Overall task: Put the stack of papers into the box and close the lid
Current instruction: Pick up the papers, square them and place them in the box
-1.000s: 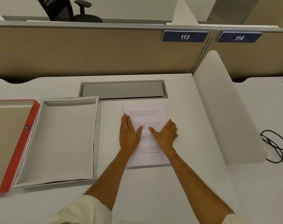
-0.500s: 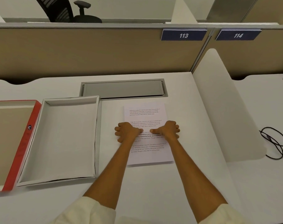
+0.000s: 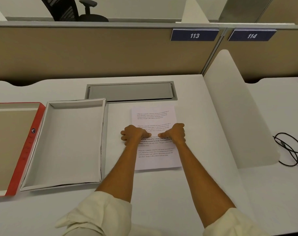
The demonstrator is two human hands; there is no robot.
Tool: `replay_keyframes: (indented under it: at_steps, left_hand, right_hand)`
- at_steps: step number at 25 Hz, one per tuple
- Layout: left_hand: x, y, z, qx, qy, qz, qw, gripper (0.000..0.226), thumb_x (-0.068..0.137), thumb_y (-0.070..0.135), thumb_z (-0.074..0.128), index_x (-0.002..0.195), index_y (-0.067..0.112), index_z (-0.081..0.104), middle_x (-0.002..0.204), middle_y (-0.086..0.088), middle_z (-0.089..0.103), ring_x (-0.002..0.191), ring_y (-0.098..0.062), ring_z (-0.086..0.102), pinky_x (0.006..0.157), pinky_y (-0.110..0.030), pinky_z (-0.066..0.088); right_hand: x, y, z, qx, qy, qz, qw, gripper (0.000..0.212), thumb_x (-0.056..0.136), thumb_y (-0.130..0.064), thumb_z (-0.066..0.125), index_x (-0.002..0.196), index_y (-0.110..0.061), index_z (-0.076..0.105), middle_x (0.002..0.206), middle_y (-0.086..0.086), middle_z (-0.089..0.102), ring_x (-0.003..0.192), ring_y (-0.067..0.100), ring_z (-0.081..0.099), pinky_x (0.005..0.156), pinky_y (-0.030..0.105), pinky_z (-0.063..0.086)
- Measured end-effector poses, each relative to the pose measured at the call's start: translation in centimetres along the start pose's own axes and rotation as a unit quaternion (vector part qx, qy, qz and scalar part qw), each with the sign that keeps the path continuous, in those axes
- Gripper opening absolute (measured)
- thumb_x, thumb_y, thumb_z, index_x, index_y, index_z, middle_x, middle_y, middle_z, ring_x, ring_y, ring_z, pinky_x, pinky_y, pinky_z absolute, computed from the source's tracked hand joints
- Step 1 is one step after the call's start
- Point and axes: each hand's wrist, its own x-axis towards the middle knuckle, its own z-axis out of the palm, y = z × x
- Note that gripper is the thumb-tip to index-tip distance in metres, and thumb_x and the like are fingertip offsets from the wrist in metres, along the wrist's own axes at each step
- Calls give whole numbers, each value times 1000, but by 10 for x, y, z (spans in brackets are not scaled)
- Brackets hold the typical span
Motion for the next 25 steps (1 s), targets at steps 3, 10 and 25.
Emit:
replay_keyframes:
  at_steps: [3,10,25]
  left_hand:
    - [-5,3,3,-3,16,-7,1000,91,61,41,89,130,9,39,137,-15,42,125,-30,44,101,-42,43]
    - [-9,7,5,-42,18,12,999,93,62,31,90,131,7,32,132,-16,49,118,-30,53,97,-41,48]
    - [-6,-16,8,-118,-12,130,984,55,69,28,86,114,8,61,118,-12,68,97,-28,70,78,-33,58]
  right_hand:
    - [-1,3,-1,36,-10,-25,999,95,55,-30,94,124,-3,34,124,15,55,116,32,57,99,48,50]
    - [-5,7,4,14,12,-23,1000,97,57,-37,92,130,0,38,131,18,49,122,34,50,101,46,46]
    - [-3,9,7,32,22,-22,999,94,57,-41,91,126,-4,39,128,16,54,119,34,55,100,48,46]
